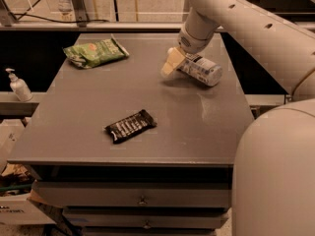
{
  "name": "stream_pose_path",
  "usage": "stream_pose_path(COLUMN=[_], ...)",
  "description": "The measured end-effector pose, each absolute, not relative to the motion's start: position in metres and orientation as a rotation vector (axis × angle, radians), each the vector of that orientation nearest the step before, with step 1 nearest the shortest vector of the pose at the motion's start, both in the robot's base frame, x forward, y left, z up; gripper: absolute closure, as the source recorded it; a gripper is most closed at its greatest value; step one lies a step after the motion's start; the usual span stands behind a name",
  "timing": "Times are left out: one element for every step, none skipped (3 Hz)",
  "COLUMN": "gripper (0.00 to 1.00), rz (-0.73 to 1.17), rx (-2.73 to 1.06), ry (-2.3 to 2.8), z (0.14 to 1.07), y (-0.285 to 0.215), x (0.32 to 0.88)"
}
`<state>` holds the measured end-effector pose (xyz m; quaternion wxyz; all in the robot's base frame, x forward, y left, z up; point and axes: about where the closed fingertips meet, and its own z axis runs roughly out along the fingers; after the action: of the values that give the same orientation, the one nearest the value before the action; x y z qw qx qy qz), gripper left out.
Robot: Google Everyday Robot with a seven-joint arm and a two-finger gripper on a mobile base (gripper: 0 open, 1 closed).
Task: Place blue plastic bottle upright
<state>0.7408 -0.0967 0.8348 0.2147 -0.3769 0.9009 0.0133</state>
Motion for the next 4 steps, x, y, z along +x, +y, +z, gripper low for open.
stream_pose_path(gripper=[0.18,0.41,0.64,0.87], rz=[0.011,0.002,0.009,0.027], rx=[-1.069,-1.070,-1.062,-1.039], ry=[2.484,2.472,2.461,2.437], z=[0.835,0.838,0.842,0.854], y=[-0.095,-0.097,-0.098,-0.101], x=[0.741,0.740,0.738,0.736])
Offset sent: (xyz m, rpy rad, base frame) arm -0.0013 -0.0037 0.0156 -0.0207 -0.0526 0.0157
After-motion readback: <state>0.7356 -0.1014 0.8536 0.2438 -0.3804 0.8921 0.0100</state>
